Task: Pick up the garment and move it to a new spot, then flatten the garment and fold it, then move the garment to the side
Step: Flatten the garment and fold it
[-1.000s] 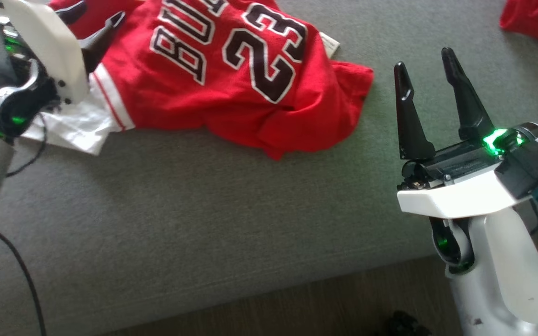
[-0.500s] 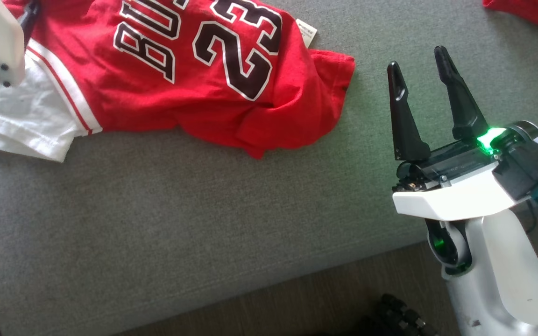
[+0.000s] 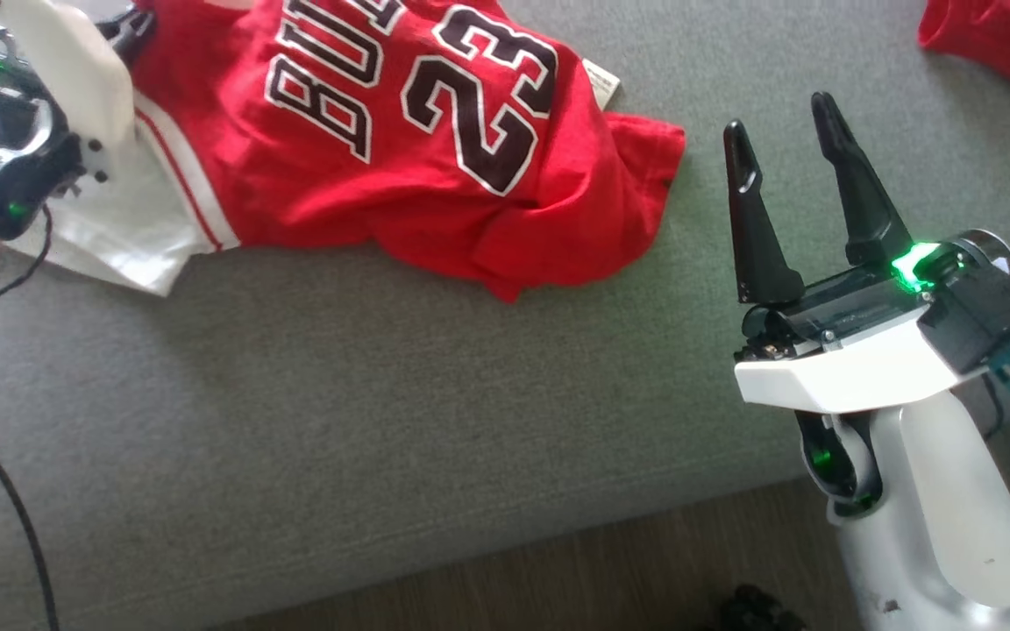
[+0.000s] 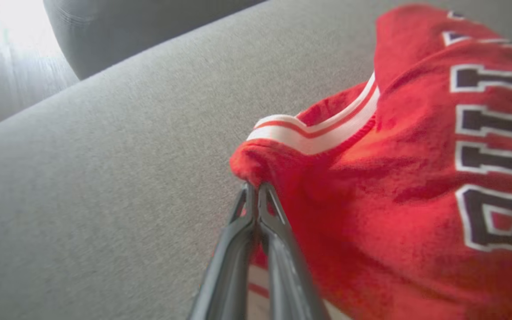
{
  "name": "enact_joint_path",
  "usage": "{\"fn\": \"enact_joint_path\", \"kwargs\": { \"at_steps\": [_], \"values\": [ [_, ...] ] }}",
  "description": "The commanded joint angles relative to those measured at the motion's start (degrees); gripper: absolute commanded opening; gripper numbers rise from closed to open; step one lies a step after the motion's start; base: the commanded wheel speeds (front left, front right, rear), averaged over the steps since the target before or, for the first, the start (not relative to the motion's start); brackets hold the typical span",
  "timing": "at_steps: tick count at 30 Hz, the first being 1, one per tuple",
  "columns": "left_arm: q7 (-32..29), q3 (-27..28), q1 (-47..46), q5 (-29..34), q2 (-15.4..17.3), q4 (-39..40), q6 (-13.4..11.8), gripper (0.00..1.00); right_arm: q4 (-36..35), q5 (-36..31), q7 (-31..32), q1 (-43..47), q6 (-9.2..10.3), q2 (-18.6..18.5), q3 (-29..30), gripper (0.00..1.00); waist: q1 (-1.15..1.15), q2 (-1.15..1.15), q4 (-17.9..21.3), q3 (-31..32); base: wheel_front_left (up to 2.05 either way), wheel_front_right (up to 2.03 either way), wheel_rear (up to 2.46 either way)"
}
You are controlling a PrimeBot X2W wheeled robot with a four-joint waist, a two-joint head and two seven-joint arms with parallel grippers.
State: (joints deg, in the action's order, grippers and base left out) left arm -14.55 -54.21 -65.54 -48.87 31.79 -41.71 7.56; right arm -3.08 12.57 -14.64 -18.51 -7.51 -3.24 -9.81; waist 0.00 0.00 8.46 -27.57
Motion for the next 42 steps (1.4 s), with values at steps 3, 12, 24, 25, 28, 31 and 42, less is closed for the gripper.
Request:
{"fn": "enact_joint_path", "kwargs": {
  "at_steps": [3,12,24,25,28,31,42],
  "values": [
    [5.1,4.5,-2.8,-2.9,2.8,-0.3,-0.2,0.00,-1.1,-0.2,-0.4,-0.5,0.02,0.4,-1.4,1.00,0.00,0.00,-1.4,2.8,0.00,0.00,0.00],
    [18.7,12.6,-4.4,-6.6,0.4,-8.5,-6.9,0.00,0.1,-0.3,-0.4,1.4,0.02,0.4,-1.0,1.00,0.00,0.00,-3.5,7.7,0.00,0.00,0.00],
    [15.4,10.6,0.5,-5.8,-0.8,-18.5,-12.8,0.24,0.5,-0.2,-0.4,1.8,0.02,0.4,-1.7,1.00,0.00,0.00,-5.1,9.3,0.00,0.00,0.00],
    [14.7,10.2,1.0,-5.7,-1.1,-18.9,-12.5,1.00,0.6,-0.3,-0.4,1.9,0.02,0.4,-1.7,1.00,0.00,0.00,-5.2,9.5,0.00,0.00,0.00],
    [16.0,10.3,1.0,-5.8,-1.7,-19.4,-12.4,1.00,0.9,-0.3,-0.4,2.1,0.02,0.4,-1.7,1.00,0.00,0.00,-5.7,10.0,0.00,0.00,0.00],
    [19.2,10.3,0.6,-5.3,-2.0,-19.1,-12.1,1.00,1.2,-0.4,-0.4,2.5,0.02,0.4,-1.6,1.00,0.00,0.00,-6.4,11.0,0.00,0.00,0.00],
    [28.7,9.4,4.6,-3.0,-2.8,-11.9,-7.8,1.00,2.3,-1.7,-0.4,4.4,0.02,0.4,1.3,1.00,0.00,0.00,-11.2,17.6,0.00,0.00,0.00]
  ]
}}
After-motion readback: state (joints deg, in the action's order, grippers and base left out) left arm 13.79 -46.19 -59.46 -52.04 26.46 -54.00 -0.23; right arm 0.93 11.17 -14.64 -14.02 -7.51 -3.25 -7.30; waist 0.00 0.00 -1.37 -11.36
